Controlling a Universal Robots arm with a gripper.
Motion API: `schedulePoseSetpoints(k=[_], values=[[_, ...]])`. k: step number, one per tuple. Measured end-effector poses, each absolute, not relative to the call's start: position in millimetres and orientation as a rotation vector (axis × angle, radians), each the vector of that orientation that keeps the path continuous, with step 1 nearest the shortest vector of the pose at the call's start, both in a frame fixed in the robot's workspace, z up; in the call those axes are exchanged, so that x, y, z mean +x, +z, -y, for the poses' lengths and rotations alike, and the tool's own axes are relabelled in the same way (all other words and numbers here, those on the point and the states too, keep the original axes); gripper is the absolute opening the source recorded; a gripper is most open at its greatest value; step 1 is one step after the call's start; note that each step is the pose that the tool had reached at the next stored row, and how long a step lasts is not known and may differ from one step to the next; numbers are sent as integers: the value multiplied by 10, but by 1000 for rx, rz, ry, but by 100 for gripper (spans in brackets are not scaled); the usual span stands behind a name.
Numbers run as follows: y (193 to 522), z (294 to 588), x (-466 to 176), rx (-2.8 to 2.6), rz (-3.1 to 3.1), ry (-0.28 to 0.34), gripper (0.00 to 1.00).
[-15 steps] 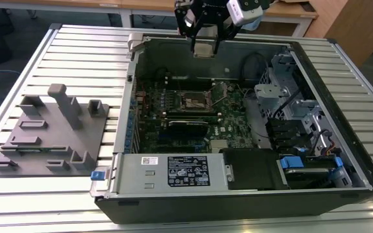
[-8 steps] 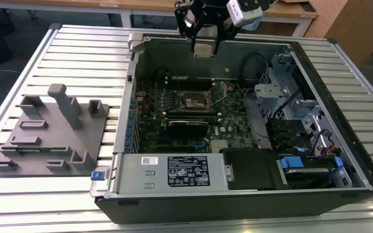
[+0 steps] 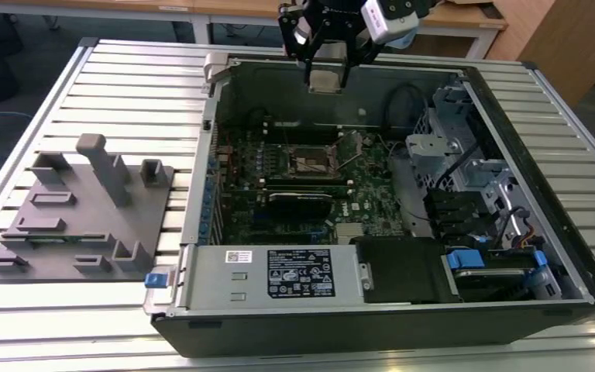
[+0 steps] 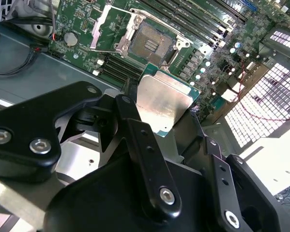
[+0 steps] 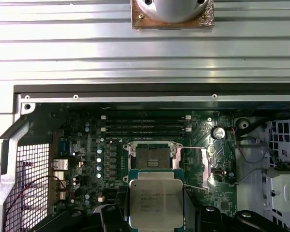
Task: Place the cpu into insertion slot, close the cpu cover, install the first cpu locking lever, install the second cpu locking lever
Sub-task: 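Place the cpu into insertion slot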
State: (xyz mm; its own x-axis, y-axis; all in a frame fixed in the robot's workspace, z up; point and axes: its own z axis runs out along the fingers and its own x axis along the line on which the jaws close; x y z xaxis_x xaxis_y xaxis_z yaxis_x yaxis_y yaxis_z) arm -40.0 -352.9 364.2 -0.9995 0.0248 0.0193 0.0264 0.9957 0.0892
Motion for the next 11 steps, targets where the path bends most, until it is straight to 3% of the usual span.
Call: schedulePoseSetpoints(k=[11], values=[[3625, 3529, -400, -40, 3120, -140, 54]])
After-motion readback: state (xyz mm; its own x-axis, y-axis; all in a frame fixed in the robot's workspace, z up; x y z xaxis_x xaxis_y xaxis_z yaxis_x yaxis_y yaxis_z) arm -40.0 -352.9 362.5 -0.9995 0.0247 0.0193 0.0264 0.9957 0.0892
